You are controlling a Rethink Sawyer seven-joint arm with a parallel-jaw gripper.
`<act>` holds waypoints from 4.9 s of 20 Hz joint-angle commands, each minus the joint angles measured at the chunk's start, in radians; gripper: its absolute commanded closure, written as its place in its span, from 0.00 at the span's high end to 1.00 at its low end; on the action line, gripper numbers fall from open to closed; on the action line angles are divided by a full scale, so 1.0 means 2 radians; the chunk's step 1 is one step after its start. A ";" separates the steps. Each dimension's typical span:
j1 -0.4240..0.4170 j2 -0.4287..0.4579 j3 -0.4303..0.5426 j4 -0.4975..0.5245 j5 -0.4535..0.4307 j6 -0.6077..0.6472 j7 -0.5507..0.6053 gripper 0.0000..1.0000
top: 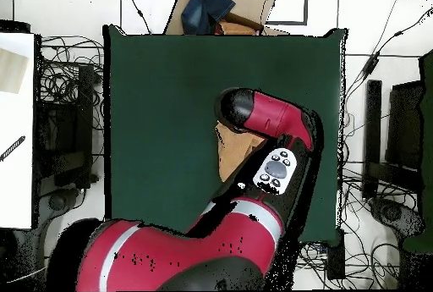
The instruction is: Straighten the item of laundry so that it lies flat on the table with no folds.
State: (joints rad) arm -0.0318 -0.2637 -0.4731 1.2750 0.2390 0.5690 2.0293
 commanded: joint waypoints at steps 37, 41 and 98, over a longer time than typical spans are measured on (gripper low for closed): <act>-0.011 0.056 0.087 0.004 0.001 -0.066 0.053 1.00; -0.015 0.060 0.089 -0.004 0.000 -0.065 0.050 1.00; 0.068 -0.151 -0.021 0.027 -0.003 0.222 0.075 0.00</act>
State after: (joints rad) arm 0.0712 -0.3976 -0.5007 1.3286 0.2384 0.7381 2.0293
